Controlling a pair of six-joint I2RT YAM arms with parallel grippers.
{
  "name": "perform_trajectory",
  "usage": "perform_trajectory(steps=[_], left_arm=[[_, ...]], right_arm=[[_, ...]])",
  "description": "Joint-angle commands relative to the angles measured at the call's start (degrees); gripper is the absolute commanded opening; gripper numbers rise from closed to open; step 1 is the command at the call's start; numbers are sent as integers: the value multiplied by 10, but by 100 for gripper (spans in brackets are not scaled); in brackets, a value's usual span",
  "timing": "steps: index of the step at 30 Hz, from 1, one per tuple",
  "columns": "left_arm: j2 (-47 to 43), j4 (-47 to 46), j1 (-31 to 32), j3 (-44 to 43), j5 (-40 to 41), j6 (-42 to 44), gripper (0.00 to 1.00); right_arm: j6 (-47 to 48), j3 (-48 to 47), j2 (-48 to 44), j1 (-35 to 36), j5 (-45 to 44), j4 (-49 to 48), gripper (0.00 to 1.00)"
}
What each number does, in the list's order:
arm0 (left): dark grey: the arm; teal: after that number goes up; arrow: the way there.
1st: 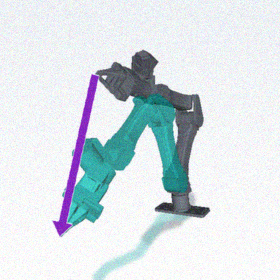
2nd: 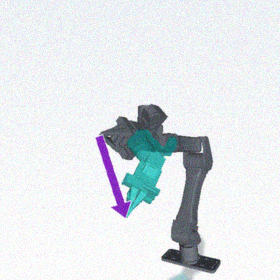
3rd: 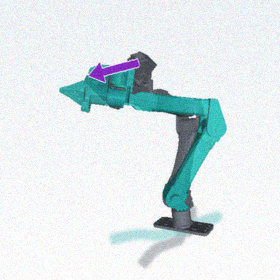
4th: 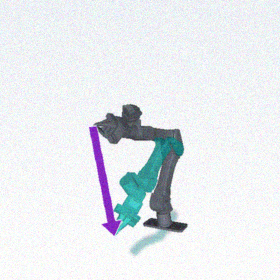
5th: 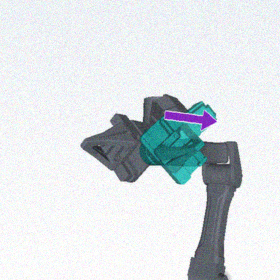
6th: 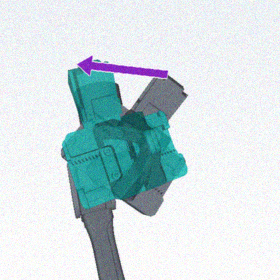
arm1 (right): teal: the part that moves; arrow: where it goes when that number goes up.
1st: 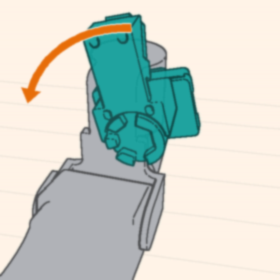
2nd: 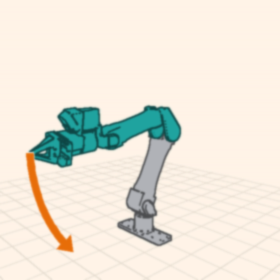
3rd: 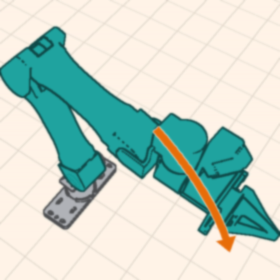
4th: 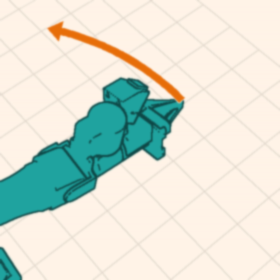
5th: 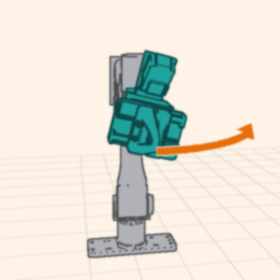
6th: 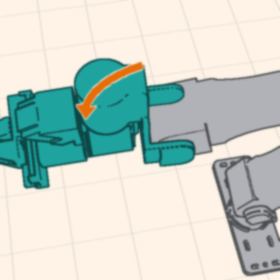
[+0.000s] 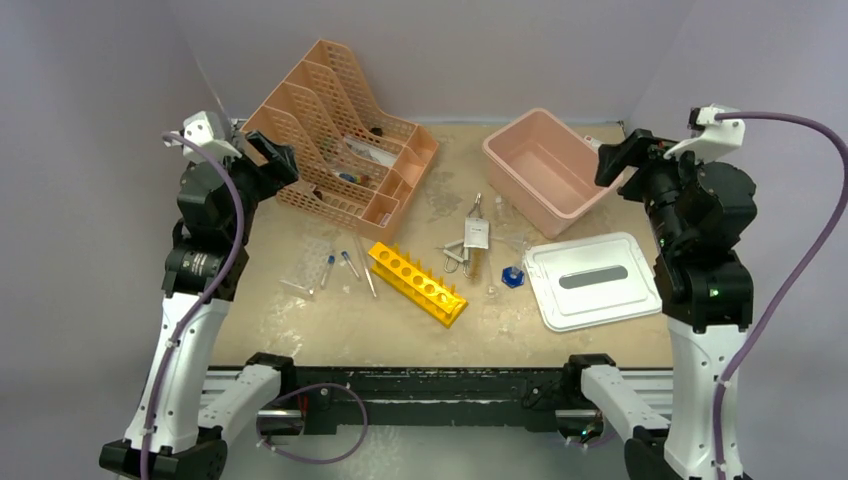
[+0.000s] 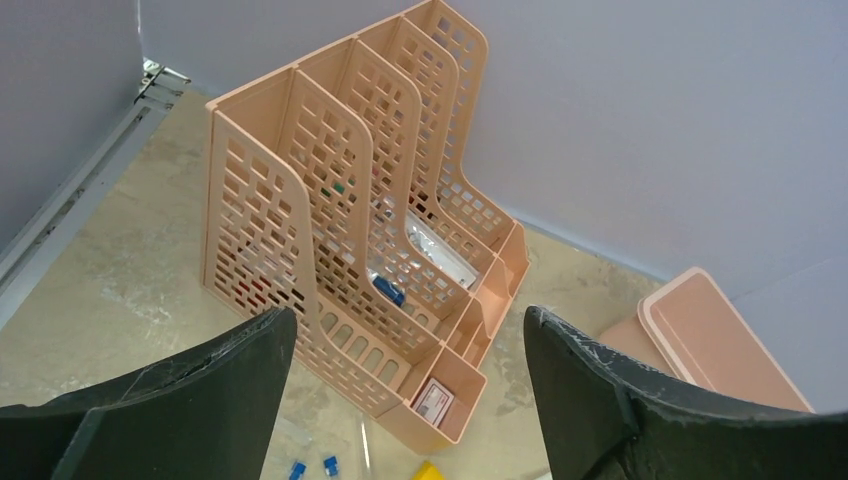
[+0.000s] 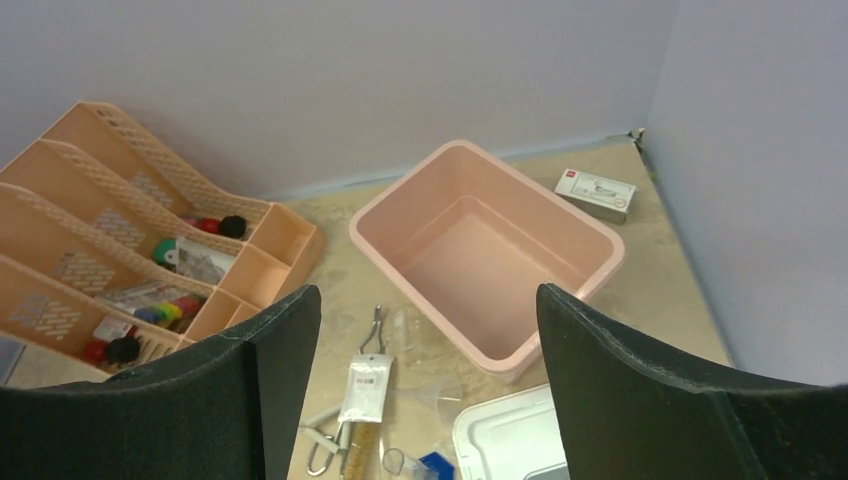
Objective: Organize the chemistry lab equipment
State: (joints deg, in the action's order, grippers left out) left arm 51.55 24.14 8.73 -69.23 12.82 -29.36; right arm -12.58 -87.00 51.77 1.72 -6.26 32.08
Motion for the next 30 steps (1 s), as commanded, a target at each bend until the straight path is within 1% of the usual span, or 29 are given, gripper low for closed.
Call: perform_trajectory(steps=[1, 7, 10, 12, 14, 16, 18, 20, 24, 27, 30], left_arm=[[-14, -73, -5, 17, -22, -5, 84], [-18, -129, 4, 69, -72, -29, 87], [-20, -156, 6, 101, -109, -43, 87], [-20, -177, 8, 123, -146, -54, 88], [-19, -197, 11, 143, -174, -65, 88], [-18, -220, 17, 159, -202, -72, 87], [-14, -228, 24, 171, -218, -80, 87], [-5, -252, 32, 176, -230, -81, 87], [13, -262, 42, 182, -236, -85, 87], [24, -268, 47, 183, -239, -86, 86], [38, -280, 51, 184, -245, -93, 86]], right_arm=[[-6, 18, 2, -6, 68, -46, 82], [-22, 61, 17, -8, 158, -73, 84], [-39, 90, 27, -9, 173, -58, 79], [-40, 101, 36, -9, 162, -26, 77], [-35, 102, 52, -9, 150, 33, 77], [-19, 110, 66, -9, 147, 92, 75], [-17, 138, 64, -9, 140, 118, 73], [-22, 181, 44, -8, 147, 116, 73], [-37, 250, 21, 0, 188, 96, 75], [-55, 274, 23, 24, 171, 79, 74], [-73, 286, 25, 51, 153, 61, 71]])
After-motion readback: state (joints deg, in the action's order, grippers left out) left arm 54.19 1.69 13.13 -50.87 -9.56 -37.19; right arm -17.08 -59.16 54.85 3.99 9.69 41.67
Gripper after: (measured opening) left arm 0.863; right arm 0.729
